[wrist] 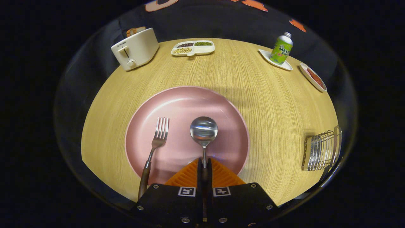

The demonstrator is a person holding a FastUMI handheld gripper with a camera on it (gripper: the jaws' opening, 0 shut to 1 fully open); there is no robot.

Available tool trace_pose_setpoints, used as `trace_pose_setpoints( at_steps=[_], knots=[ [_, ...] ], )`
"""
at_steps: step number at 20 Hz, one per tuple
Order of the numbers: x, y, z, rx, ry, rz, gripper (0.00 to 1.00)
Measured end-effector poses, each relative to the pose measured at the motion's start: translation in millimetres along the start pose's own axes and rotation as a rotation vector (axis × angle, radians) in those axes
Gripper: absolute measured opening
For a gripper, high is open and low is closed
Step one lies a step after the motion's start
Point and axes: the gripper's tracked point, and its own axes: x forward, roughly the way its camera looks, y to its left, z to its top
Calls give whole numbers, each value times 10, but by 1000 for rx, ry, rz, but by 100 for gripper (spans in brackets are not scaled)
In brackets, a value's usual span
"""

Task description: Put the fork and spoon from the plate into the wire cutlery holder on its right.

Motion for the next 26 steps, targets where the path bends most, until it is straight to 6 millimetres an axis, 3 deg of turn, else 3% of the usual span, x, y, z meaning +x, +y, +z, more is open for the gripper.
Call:
trace_pose_setpoints(
  at_steps=[6, 13, 21, 26],
  knots=[
    [-322, -87, 391, 45, -153, 35, 5],
    [-996, -419, 982, 87, -390, 40, 5],
    [-1819, -1255, 1346, 109, -568, -69, 5],
    [-2174, -1842, 1316, 115, -593, -153, 5]
  ],
)
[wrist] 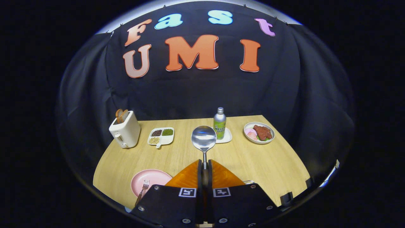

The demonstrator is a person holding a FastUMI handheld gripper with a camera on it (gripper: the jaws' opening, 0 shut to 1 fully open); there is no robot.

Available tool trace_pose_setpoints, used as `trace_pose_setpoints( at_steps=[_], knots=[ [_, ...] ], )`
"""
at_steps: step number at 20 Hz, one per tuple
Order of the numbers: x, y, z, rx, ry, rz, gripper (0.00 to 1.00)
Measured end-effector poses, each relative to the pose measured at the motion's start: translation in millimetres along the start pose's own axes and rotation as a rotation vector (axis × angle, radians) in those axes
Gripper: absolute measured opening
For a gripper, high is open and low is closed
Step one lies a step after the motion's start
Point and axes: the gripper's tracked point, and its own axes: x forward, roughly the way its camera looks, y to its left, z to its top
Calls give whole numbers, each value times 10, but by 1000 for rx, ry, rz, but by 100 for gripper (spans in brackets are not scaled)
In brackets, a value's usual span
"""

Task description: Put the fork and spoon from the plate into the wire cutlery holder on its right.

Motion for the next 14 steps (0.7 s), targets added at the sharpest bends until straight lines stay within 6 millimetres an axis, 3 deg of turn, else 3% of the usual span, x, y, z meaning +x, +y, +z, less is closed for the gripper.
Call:
trace_pose_setpoints(
  at_steps=[5, 14],
  knots=[
    [33, -446, -344, -6, 113, -49, 5],
    [-3, -786, -1088, -44, 367, -63, 5]
  ],
)
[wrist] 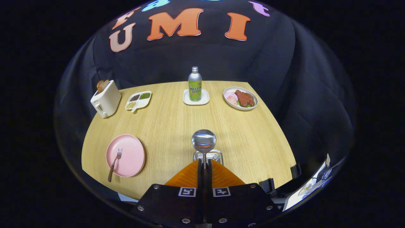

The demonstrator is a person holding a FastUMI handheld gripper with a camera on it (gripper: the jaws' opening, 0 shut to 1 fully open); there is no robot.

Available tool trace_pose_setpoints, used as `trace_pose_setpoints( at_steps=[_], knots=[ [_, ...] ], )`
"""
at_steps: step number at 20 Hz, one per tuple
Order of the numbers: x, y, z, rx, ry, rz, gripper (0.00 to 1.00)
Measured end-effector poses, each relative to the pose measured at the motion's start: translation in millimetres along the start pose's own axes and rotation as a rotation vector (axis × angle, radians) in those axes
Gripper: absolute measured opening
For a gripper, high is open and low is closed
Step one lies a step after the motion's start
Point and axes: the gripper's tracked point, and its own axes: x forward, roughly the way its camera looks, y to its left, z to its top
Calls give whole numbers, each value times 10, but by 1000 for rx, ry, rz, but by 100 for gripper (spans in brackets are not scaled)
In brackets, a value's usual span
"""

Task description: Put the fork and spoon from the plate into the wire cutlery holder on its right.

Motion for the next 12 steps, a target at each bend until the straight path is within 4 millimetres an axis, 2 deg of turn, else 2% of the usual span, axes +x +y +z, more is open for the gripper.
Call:
trace_pose_setpoints(
  at_steps=[3, 7, 12],
  knots=[
    [56, -53, -197, -5, 73, 6, 5],
    [191, -81, -351, -13, 142, 12, 5],
    [361, -88, -454, -28, 190, 19, 5]
  ],
)
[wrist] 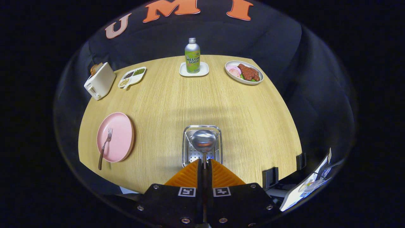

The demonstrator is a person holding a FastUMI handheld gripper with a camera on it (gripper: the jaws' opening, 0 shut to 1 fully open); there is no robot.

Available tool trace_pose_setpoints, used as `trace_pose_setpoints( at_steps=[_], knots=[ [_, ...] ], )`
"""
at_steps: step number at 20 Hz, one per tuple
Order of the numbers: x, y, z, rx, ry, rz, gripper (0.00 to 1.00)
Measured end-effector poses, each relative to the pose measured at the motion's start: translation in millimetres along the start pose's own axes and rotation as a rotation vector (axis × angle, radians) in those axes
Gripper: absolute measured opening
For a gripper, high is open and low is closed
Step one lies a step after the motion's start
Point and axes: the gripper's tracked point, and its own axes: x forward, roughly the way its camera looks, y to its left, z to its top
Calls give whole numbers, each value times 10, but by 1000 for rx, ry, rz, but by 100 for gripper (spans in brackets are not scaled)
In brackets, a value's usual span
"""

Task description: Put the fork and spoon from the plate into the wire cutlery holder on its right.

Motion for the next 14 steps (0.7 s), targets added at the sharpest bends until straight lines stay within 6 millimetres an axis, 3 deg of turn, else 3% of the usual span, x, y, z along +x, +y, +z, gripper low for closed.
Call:
trace_pose_setpoints(
  at_steps=[3, 8, 14],
  knots=[
    [94, 12, 12, -1, 2, -1, 7],
    [119, 19, 207, 40, -81, 0, 8],
    [-225, 63, 745, 87, -336, -8, 8]
  ],
)
